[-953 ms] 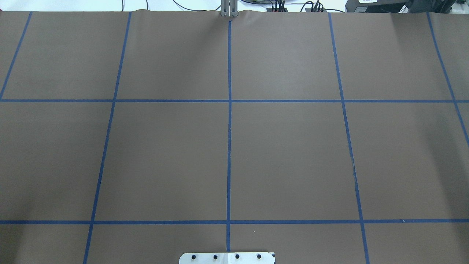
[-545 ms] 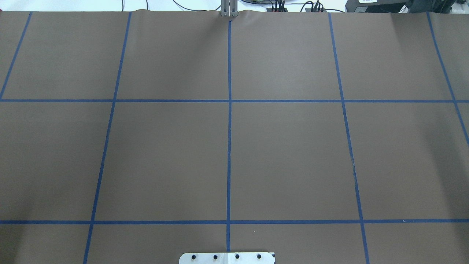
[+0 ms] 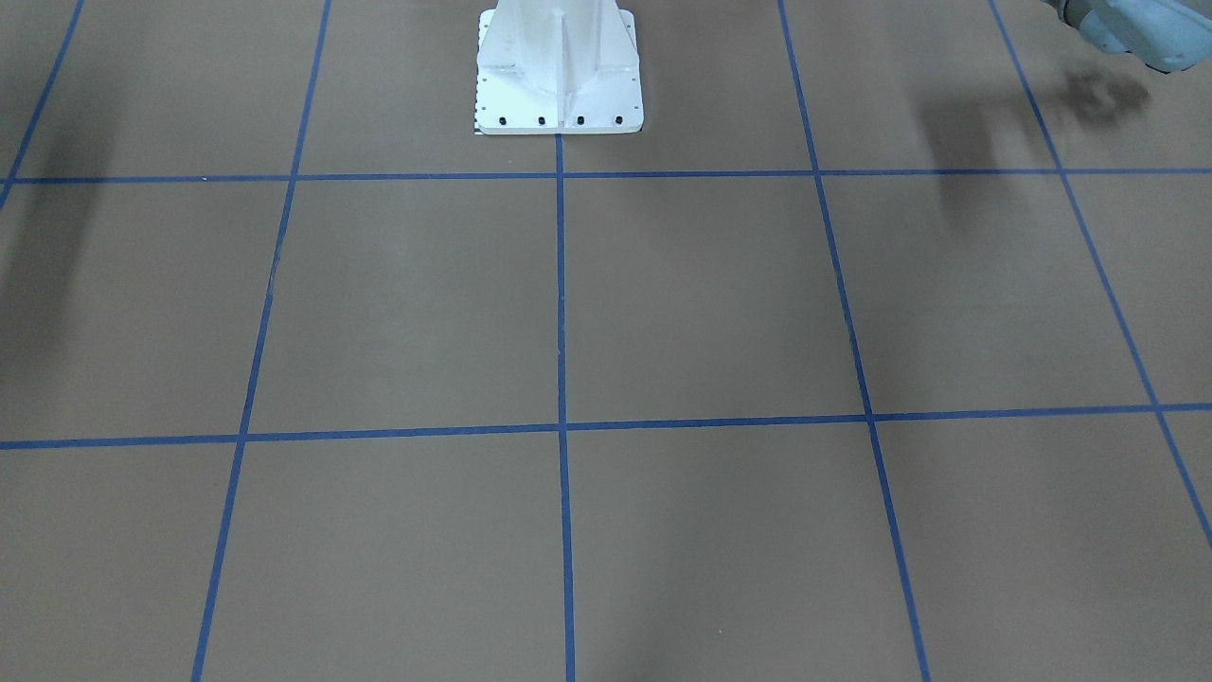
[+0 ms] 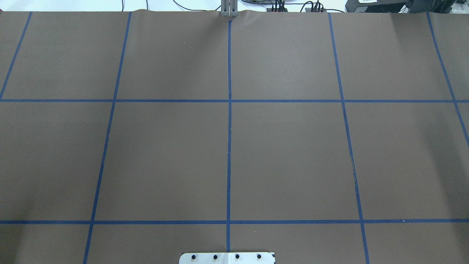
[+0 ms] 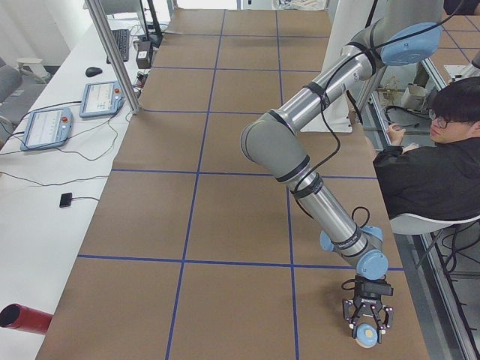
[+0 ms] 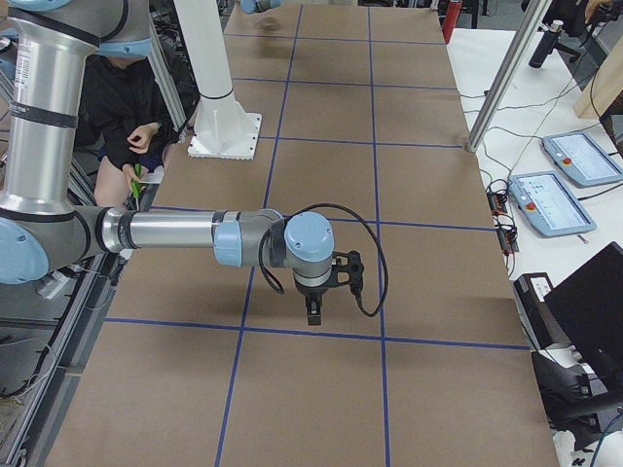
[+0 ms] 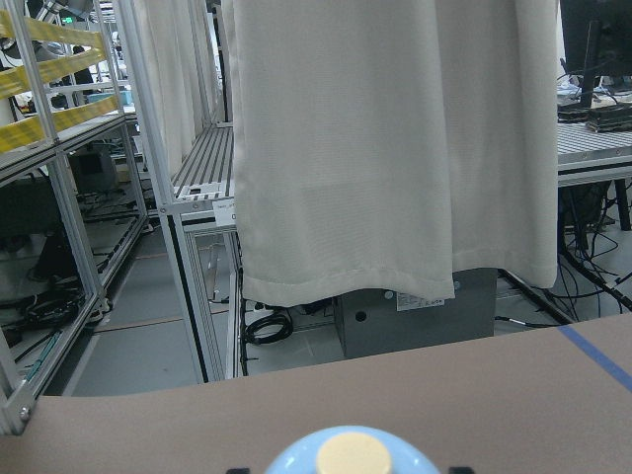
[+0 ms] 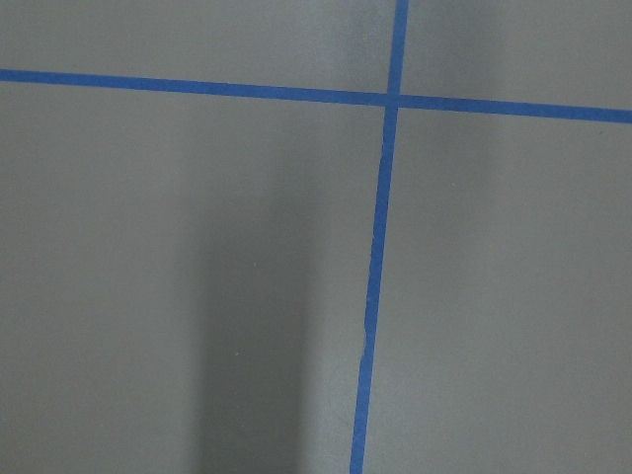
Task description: Place and press bell with both arms
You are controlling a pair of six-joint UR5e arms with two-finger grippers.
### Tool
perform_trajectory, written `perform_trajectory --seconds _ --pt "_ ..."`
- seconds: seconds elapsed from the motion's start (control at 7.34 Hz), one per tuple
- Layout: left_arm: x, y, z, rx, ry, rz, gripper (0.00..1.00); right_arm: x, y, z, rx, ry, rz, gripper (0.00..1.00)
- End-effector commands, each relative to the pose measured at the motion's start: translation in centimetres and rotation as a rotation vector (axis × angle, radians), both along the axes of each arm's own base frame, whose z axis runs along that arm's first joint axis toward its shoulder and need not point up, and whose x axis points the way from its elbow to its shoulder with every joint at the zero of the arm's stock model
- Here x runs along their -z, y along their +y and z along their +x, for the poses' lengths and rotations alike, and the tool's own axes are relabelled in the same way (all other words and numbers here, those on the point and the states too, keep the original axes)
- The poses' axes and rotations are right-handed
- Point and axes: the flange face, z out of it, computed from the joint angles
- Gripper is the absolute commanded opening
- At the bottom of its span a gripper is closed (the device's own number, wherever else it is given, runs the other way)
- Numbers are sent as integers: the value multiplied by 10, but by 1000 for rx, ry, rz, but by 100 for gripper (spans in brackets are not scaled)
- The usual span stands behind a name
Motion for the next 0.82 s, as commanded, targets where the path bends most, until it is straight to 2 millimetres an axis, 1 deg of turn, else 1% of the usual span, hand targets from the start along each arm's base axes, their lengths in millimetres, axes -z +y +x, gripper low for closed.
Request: perform_trajectory --seconds 0.0,0.27,0.41,0.68 --pt "1 3 0 -11 1 -13 0 2 0 0 0 0 5 100" --pt "2 4 0 -17 3 -21 0 4 0 0 0 0 8 100" --pt "2 5 0 -25 4 -25 0 10 -1 0 0 0 18 100" --pt "13 32 -1 -46 22 -55 0 10 -1 0 0 1 20 100"
